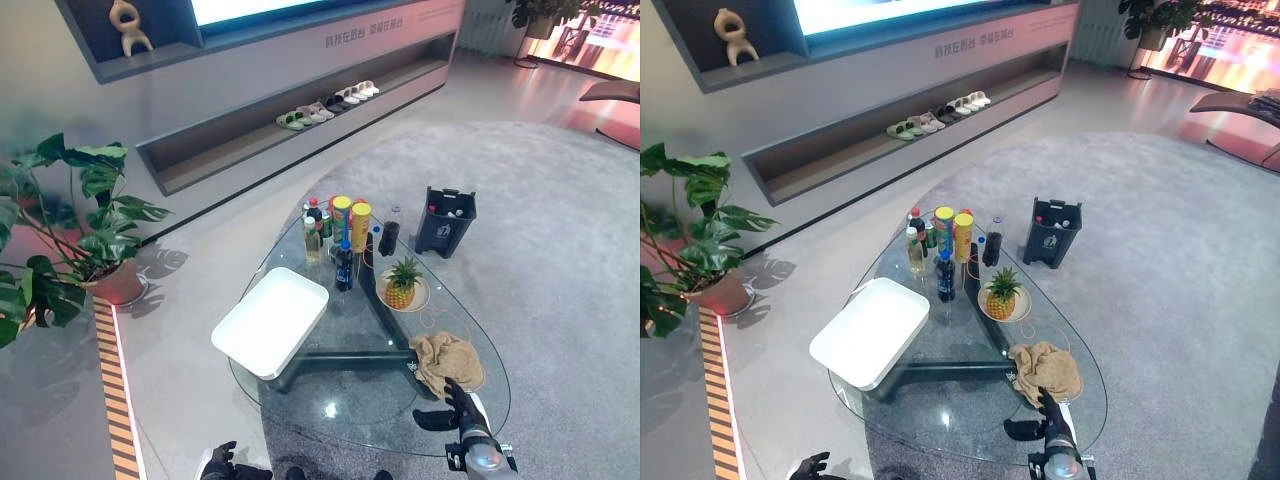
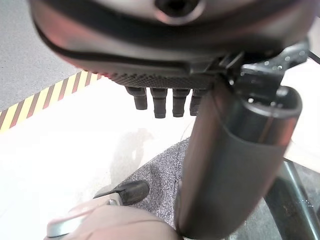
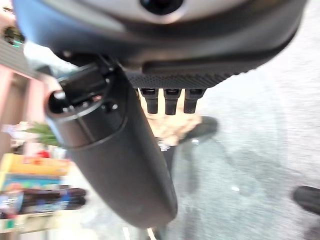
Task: Wipe the table with a cloth and put it in the basket.
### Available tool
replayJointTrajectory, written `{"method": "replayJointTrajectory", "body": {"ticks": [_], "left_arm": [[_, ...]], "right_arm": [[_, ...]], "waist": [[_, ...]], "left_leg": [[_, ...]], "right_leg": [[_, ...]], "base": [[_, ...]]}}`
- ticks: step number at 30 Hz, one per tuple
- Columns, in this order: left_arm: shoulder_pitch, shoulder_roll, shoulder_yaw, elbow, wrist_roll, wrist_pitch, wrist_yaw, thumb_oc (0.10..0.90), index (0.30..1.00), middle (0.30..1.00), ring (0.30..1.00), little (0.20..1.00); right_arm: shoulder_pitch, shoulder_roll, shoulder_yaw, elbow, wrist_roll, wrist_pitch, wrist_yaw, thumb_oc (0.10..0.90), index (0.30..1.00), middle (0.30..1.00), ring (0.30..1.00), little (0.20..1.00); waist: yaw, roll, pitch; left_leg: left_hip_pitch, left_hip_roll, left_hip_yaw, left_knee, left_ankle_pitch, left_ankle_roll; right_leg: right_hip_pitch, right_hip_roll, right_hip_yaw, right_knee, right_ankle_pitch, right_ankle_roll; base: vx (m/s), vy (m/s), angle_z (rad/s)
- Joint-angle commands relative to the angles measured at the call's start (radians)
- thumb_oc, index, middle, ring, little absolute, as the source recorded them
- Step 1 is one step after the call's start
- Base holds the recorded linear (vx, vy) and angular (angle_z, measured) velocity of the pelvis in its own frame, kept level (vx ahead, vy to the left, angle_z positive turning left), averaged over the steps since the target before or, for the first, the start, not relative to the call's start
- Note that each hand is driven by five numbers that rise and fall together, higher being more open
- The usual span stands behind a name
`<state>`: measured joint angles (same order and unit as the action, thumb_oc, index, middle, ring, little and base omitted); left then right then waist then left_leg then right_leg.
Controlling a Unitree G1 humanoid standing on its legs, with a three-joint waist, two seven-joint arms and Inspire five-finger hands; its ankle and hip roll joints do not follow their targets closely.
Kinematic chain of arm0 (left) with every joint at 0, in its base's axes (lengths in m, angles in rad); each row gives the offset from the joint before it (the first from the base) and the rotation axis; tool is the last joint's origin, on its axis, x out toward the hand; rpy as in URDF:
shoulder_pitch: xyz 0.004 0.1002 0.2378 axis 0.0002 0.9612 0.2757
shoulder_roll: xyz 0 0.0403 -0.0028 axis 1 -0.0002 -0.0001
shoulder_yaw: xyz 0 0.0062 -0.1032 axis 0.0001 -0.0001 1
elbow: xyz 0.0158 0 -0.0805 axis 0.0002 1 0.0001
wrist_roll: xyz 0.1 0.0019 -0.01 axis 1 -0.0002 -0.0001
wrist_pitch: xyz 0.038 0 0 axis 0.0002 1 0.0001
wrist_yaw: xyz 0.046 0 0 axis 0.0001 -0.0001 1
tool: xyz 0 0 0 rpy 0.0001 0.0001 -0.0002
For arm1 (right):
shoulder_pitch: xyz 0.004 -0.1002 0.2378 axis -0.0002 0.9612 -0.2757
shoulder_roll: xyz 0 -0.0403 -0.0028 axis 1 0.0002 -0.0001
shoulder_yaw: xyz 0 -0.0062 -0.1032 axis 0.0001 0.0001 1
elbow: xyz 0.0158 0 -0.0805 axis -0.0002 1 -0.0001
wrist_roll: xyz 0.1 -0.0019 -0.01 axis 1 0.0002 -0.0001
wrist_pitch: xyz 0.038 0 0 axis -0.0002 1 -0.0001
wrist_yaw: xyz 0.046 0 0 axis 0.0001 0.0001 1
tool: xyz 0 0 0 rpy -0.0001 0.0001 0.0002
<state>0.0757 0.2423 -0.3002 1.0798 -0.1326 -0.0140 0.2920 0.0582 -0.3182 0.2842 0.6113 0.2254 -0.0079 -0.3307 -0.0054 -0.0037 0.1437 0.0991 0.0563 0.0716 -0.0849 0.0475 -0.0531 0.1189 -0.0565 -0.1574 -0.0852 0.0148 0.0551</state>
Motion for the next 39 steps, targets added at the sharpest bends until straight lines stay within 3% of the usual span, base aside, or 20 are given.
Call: {"method": "replayJointTrajectory", "body": {"ticks": [1,6,12,19,24,34,39], "left_arm": [[0.004,0.009,-0.025,0.041,-0.018,-0.002,0.021,0.8,0.9,0.9,0.9,0.9],[-0.009,0.017,-0.025,0.024,-0.033,-0.028,0.022,0.8,0.9,0.9,0.9,0.9],[-0.081,0.032,-0.051,-0.006,-0.07,-0.053,0.032,0.8,0.9,0.9,0.9,0.9],[-0.151,0.064,-0.084,-0.05,-0.086,-0.06,0.037,0.8,0.9,0.9,0.9,0.9],[-0.188,0.075,-0.105,-0.069,-0.106,-0.067,0.038,0.8,0.9,0.9,0.9,0.9],[-0.236,0.082,-0.123,-0.126,-0.136,-0.064,0.05,0.8,0.9,0.9,0.9,0.9],[-0.247,0.089,-0.114,-0.138,-0.154,-0.063,0.062,0.8,0.9,0.9,0.9,0.9]], "right_arm": [[-0.077,-0.051,-0.003,-0.164,-0.028,-0.05,-0.107,0.8,0.9,0.9,0.9,0.9],[-0.124,-0.081,-0.033,-0.241,-0.066,-0.072,-0.212,0.8,0.9,0.9,0.9,0.9],[-0.245,-0.166,-0.066,-0.267,-0.172,-0.065,-0.355,0.8,0.9,0.9,0.9,0.9],[-0.399,-0.251,-0.078,-0.282,-0.282,0.079,-0.503,0.8,0.9,0.9,0.9,0.9],[-0.486,-0.298,-0.076,-0.286,-0.353,0.185,-0.575,0.8,0.9,0.9,0.9,0.9],[-0.596,-0.344,-0.051,-0.23,-0.255,0.235,-0.554,0.8,0.9,0.9,0.9,0.9],[-0.62,-0.351,-0.062,-0.178,-0.164,0.22,-0.603,0.8,0.9,0.9,0.9,0.9]], "waist": [[-0.01,-0.02,0.054],[-0.013,-0.012,0.105],[-0.009,-0.002,0.21],[-0.004,0.006,0.316],[-0.005,0.031,0.375],[0.008,0.046,0.376],[0.013,0.043,0.376]], "left_leg": [[-0.034,-0.053,0.037,0.081,-0.097,0.058],[-0.081,-0.052,0.042,0.111,-0.096,0.06],[-0.203,-0.052,0.041,0.206,-0.09,0.056],[-0.364,-0.065,0.034,0.337,-0.101,0.053],[-0.452,-0.078,0.025,0.406,-0.11,0.051],[-0.615,-0.087,0.041,0.452,-0.104,0.052],[-0.666,-0.082,0.047,0.481,-0.111,0.053]], "right_leg": [[-0.077,-0.018,0.014,0.089,-0.017,0.023],[-0.132,-0.015,0.01,0.14,-0.032,0.014],[-0.243,-0.02,-0.006,0.238,-0.05,0.0],[-0.381,-0.032,-0.019,0.326,-0.053,-0.017],[-0.468,-0.035,-0.02,0.395,-0.068,-0.027],[-0.638,-0.031,-0.013,0.456,-0.068,-0.031],[-0.694,-0.028,-0.016,0.489,-0.073,-0.032]], "base": [[-0.04,0.004,0.0],[-0.07,0.0,-0.01],[-0.16,-0.005,0.01],[-0.13,-0.016,0.03],[-0.08,0.018,0.06],[-0.03,0.012,0.02],[0.0,0.0,0.0]]}}
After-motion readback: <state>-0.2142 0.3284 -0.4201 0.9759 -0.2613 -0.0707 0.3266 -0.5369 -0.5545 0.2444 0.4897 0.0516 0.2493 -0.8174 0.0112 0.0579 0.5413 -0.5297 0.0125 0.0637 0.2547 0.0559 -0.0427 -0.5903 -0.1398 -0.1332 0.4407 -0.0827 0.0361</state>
